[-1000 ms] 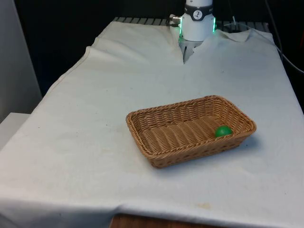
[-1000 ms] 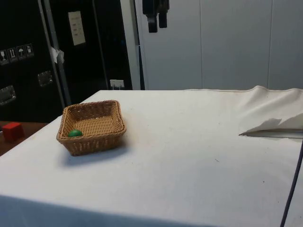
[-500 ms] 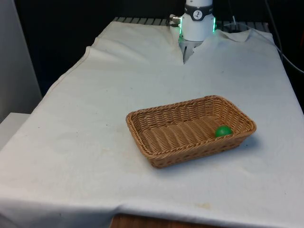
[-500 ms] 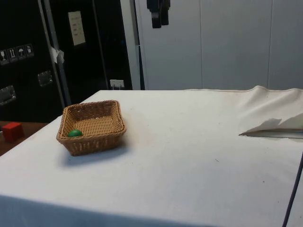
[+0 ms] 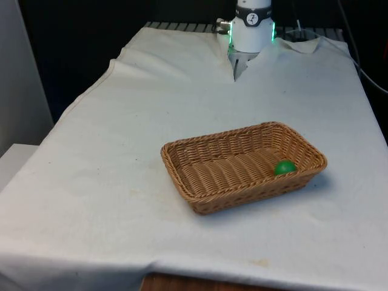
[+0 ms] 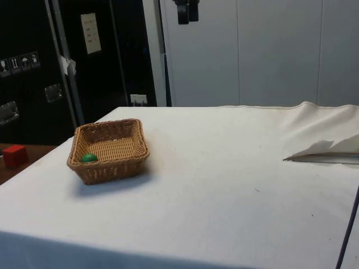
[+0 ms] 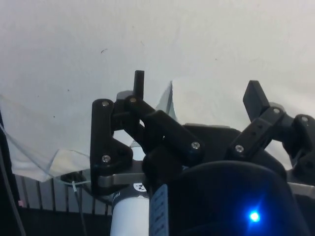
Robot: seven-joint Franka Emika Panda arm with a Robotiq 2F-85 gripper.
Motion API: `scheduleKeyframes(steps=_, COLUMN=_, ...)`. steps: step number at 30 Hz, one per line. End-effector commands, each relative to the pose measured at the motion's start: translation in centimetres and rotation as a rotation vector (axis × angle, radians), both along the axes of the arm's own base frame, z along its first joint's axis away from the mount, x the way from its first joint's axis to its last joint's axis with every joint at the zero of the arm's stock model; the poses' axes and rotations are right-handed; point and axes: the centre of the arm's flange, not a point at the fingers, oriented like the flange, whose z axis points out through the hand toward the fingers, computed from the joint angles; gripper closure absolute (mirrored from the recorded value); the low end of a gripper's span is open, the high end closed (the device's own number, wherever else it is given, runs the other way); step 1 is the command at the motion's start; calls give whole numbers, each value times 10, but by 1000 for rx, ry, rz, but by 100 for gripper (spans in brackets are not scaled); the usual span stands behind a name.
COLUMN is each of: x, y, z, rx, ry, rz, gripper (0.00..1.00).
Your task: Pick up the ball and place it into the basket.
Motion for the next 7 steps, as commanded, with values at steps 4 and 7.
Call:
scheduleKeyframes(steps=4, x=0, y=0, z=5, rx=-12, ry=0, rz=-16, gripper=0)
scheduleKeyframes(steps=7, x=1, y=0, z=5, rx=-6, ry=-6, rz=-15, gripper=0)
